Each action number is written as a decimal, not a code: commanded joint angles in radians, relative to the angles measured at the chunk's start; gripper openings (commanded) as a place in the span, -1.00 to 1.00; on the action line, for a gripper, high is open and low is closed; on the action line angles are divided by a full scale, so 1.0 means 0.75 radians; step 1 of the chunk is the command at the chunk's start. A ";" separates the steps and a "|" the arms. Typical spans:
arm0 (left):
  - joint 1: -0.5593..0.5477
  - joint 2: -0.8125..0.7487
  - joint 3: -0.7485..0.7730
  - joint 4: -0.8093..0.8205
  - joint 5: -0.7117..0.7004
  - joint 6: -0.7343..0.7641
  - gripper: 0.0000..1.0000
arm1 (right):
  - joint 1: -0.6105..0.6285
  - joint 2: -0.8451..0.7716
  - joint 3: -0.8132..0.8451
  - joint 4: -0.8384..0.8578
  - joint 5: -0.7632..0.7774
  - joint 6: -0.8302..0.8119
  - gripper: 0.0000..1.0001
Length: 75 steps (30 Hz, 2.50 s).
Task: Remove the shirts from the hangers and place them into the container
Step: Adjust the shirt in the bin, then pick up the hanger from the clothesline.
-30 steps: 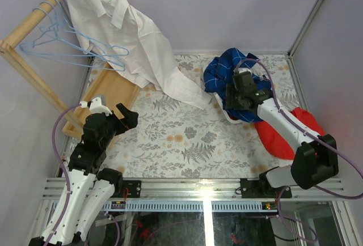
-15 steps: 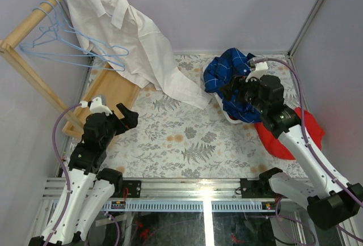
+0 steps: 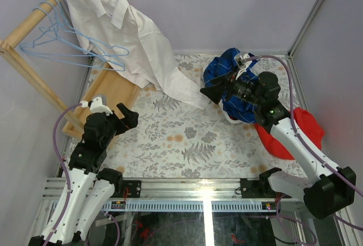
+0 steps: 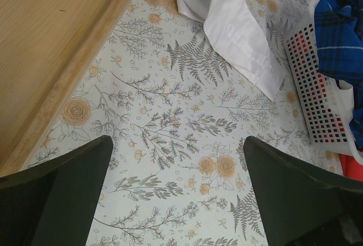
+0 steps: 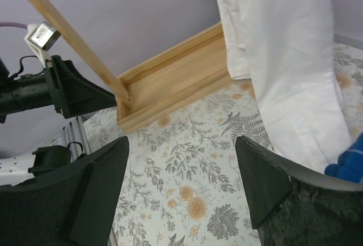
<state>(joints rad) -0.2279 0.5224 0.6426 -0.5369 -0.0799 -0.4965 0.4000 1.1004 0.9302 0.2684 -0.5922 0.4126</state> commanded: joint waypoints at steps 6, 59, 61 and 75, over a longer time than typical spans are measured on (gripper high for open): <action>0.006 -0.005 -0.002 0.012 -0.022 0.005 1.00 | -0.002 0.083 0.108 0.262 -0.227 0.011 0.65; 0.007 -0.015 -0.008 0.029 0.003 0.016 1.00 | 0.251 1.561 1.752 0.200 0.176 -0.172 0.63; 0.008 -0.011 -0.004 0.027 0.008 0.017 1.00 | 0.270 1.637 1.832 0.182 0.214 -0.177 0.62; 0.007 0.002 -0.008 0.033 0.017 0.018 1.00 | 0.375 1.616 1.740 0.364 0.119 -0.238 -0.51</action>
<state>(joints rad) -0.2279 0.5163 0.6426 -0.5365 -0.0849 -0.4961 0.6270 2.3959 2.2845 0.4427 -0.4965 0.2665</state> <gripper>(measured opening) 0.997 0.345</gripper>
